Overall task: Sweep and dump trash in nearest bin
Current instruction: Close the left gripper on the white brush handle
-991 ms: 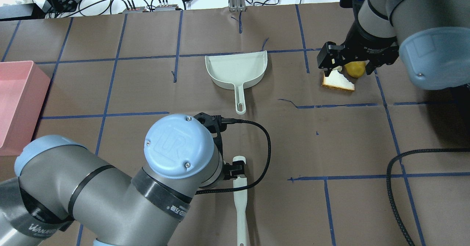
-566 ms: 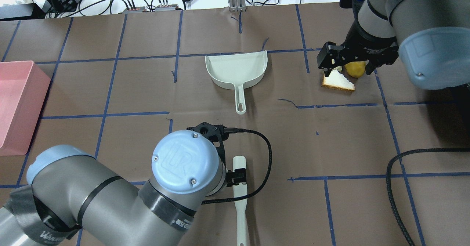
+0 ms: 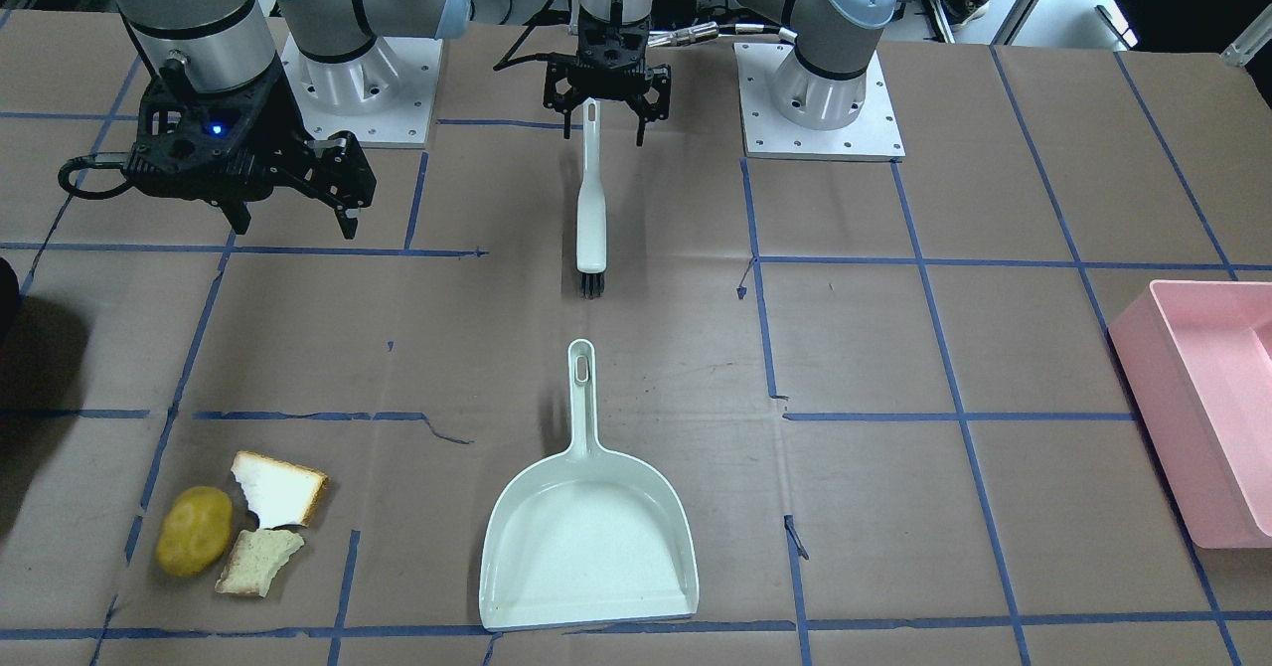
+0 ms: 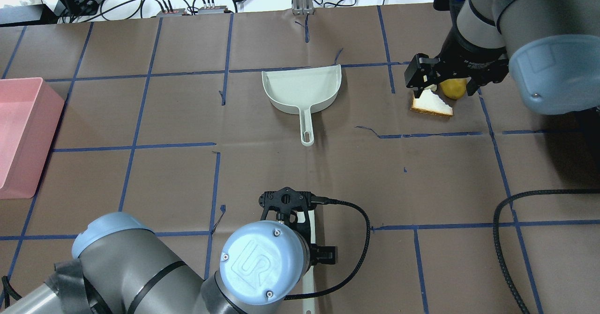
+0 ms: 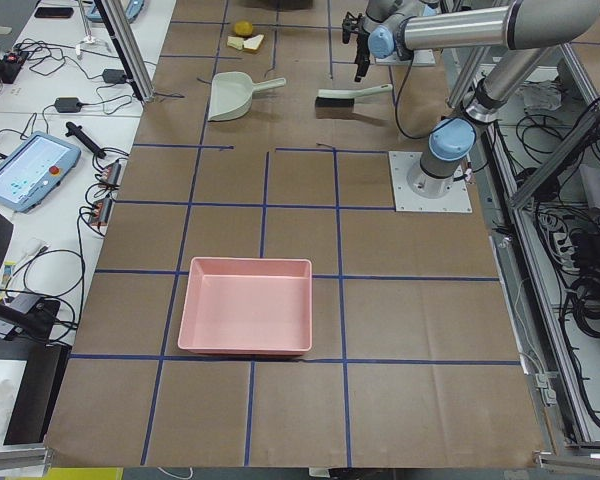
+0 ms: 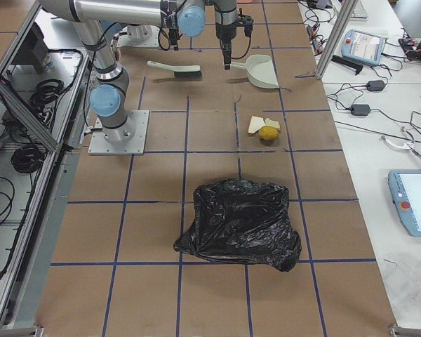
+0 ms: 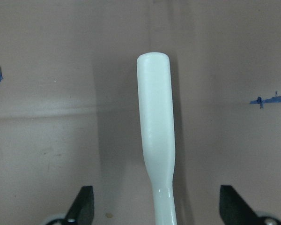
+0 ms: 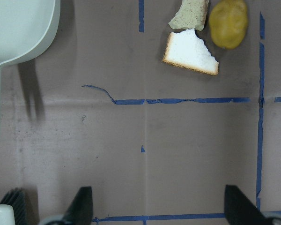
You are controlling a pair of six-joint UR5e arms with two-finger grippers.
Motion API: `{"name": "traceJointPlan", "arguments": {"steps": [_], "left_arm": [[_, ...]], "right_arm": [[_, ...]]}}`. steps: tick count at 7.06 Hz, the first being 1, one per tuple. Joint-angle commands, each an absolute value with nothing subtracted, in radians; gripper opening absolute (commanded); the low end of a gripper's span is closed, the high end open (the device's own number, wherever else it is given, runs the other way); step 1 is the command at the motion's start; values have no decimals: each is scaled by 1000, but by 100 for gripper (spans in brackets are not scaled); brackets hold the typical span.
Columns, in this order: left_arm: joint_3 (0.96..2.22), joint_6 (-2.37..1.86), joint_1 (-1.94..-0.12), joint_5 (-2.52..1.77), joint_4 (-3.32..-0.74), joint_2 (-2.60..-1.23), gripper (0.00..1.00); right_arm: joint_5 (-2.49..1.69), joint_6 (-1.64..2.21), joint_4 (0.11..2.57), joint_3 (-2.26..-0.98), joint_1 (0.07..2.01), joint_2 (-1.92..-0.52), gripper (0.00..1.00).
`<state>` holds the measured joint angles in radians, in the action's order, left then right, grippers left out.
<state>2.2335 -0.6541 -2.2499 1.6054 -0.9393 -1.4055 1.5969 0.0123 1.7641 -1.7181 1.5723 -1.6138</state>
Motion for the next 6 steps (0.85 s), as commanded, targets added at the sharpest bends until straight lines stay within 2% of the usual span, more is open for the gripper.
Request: {"name": "traceJointPlan", "arguments": {"steps": [1,3,6], "left_arm": [[2252,-767,-2284,1609,-939,-1410,92],[2281,-767,-2322,1618,-933,-1411,87],[2358,-772,-2378,1661,-732,-1442,91]], "right_arm": [[1597,12,1764,-1718,1572,-1614,100],[1597,12,1764,-1718,1572,-1614,100],[1597,12,1764,-1718,1572,-1614,100]]}}
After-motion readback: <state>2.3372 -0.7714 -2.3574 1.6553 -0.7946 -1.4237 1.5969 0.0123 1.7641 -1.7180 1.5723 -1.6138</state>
